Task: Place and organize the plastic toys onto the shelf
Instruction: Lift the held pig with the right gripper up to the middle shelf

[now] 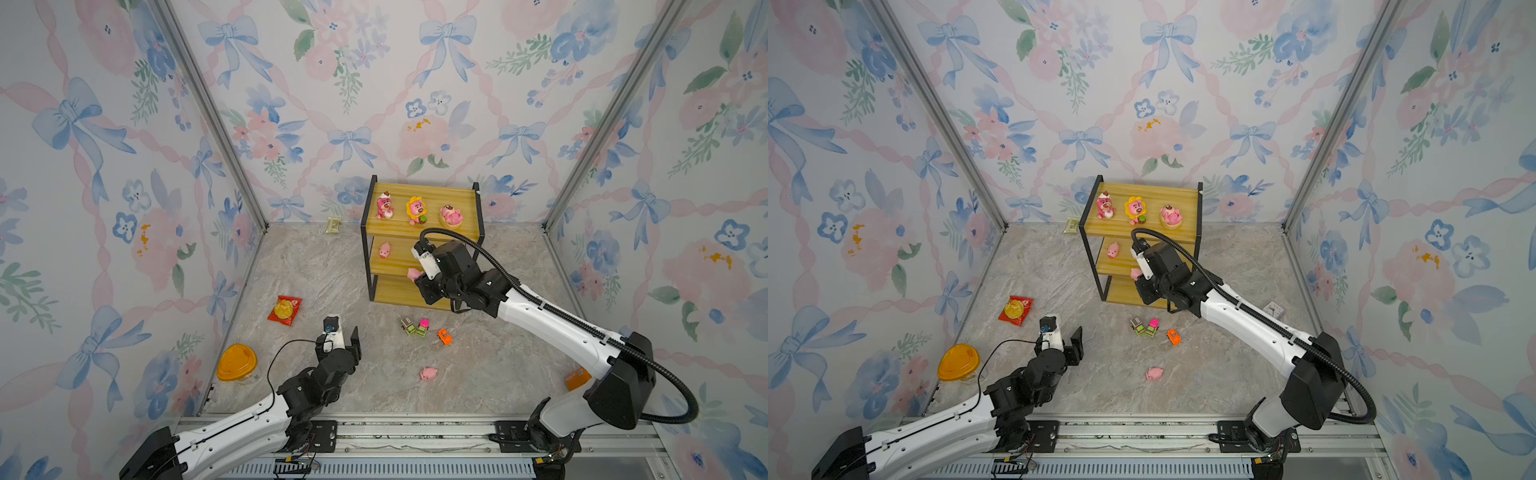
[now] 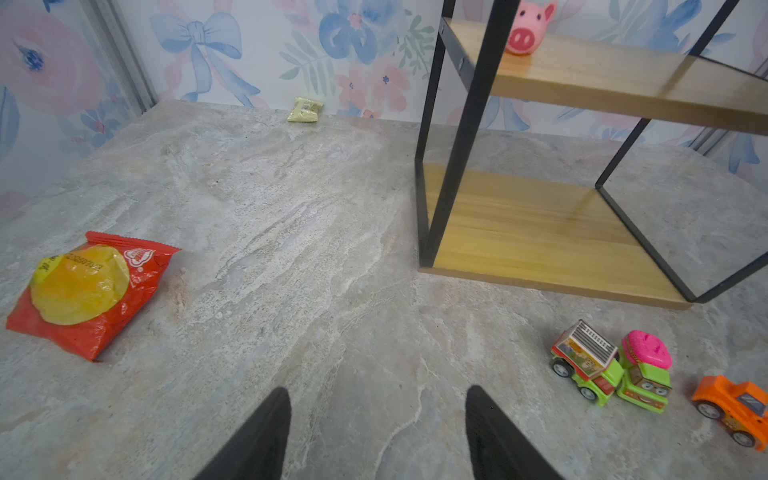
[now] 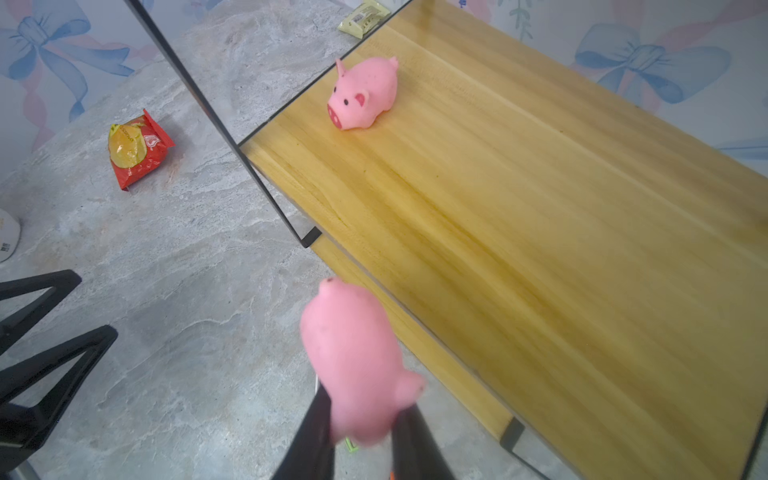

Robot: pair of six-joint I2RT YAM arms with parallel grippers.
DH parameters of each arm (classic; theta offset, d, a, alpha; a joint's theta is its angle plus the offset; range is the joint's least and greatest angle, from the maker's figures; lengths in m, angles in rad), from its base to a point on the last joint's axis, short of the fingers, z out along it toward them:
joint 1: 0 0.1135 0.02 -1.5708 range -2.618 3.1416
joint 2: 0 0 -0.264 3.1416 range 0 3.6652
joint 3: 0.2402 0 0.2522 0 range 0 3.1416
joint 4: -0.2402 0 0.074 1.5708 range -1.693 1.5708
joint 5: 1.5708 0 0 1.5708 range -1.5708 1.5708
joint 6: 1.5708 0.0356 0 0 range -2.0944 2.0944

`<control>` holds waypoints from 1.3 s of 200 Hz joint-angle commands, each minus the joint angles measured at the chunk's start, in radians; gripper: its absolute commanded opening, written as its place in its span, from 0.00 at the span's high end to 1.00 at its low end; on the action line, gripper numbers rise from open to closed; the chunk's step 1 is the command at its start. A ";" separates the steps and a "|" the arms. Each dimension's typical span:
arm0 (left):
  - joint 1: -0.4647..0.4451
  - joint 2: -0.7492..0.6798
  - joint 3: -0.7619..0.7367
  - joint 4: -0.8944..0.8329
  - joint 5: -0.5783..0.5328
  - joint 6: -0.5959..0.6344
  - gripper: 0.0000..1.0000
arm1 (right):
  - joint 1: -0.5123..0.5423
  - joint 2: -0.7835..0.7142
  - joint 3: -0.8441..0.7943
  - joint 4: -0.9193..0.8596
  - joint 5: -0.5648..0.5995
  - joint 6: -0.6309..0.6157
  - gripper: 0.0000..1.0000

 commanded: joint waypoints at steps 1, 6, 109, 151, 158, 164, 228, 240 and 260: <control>0.016 -0.010 0.006 0.016 0.025 0.035 0.32 | -0.005 0.011 0.022 0.056 0.078 0.044 0.76; 0.018 -0.010 0.005 0.015 0.029 0.038 0.32 | -0.004 0.013 0.017 0.069 0.085 0.050 0.76; 0.042 -0.030 0.006 -0.003 0.060 0.057 0.32 | 0.046 0.027 -0.077 0.221 0.197 0.079 0.76; 0.043 -0.040 0.001 -0.010 0.063 0.053 0.32 | 0.051 0.009 -0.148 0.304 0.243 0.091 0.76; 0.043 -0.040 0.001 -0.009 0.063 0.053 0.32 | 0.050 0.007 -0.163 0.324 0.243 0.094 0.76; 0.046 -0.039 0.001 -0.009 0.063 0.053 0.32 | 0.051 0.004 -0.174 0.337 0.246 0.098 0.76; 0.045 -0.023 0.006 -0.004 0.067 0.052 0.32 | 0.052 0.016 -0.245 0.462 0.268 0.125 0.77; 0.047 -0.023 0.006 -0.005 0.067 0.053 0.32 | 0.051 0.017 -0.244 0.470 0.267 0.126 0.77; 0.047 -0.022 0.007 -0.005 0.067 0.053 0.32 | 0.050 0.016 -0.244 0.477 0.267 0.139 0.77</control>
